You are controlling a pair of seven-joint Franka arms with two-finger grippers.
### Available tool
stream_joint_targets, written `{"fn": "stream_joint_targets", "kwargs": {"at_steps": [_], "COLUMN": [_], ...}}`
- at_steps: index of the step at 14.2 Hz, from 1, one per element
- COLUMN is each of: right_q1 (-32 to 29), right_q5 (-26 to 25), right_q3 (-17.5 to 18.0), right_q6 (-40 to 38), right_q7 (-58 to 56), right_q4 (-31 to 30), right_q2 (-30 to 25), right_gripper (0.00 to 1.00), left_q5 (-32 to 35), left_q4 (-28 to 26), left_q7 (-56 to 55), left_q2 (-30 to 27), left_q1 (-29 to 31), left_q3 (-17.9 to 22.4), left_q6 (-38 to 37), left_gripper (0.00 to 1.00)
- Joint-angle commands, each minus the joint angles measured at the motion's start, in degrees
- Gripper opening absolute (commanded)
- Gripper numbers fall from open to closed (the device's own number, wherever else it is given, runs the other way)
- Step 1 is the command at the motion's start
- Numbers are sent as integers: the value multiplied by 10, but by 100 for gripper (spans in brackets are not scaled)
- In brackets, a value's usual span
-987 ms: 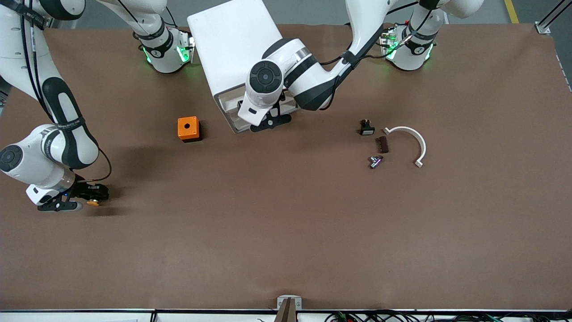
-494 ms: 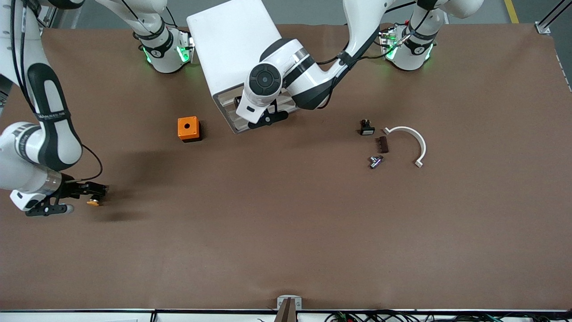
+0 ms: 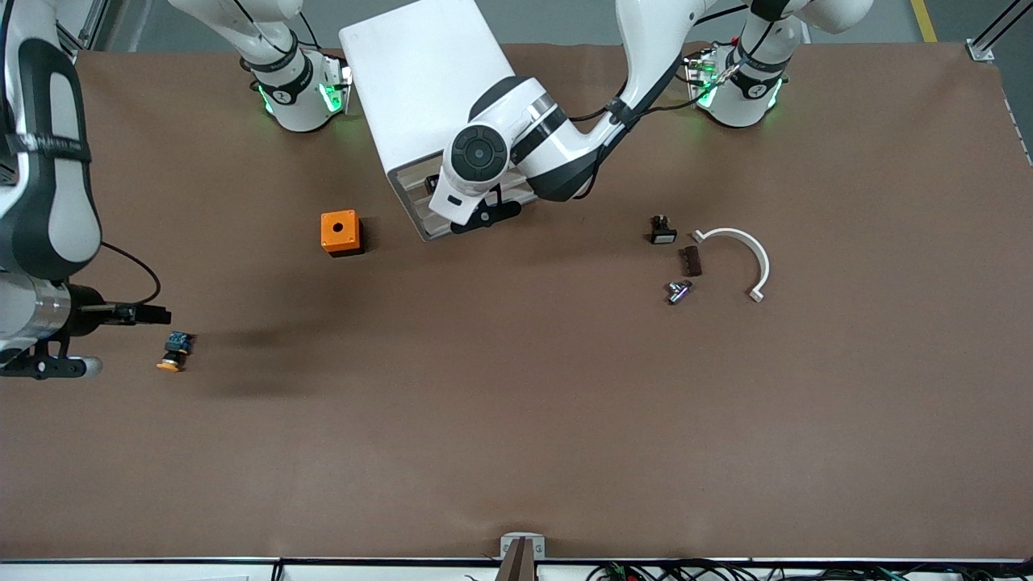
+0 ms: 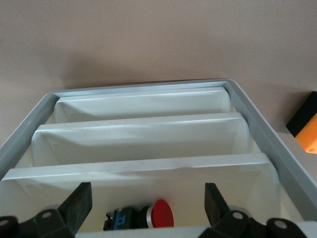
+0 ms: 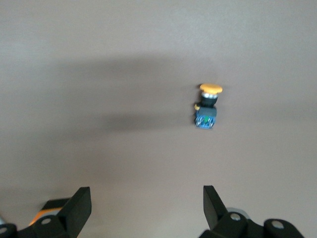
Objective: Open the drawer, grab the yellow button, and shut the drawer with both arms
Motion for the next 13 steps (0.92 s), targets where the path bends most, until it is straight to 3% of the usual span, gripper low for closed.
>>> {"fn": "stream_joint_targets", "kwargs": {"at_steps": [1,4,8,13], "right_q1": [4,10,12,28], "right_q5": [-4,-4,-4,-5], "right_q3": [1,1,1,5], "right_q6": [-46,-88,-122,-160], "right_q7": [20,20,26,72], "right_q4": [12,14,16,53], "right_q2": [-50,-102,-128,-128], "right_gripper": [100,100,100,100], "left_q5": [-14,-14,-5,-3], "left_q4": [-7,-7,-4,-2], "left_q7": [1,1,1,1], "left_q2": [-4,-4,-10,-42], "left_q1": [-5,-4,16,104], "left_q3": [-4,-4,2,3], "left_q6": [0,0,0,0], "left_gripper": [100,100,100,100]}}
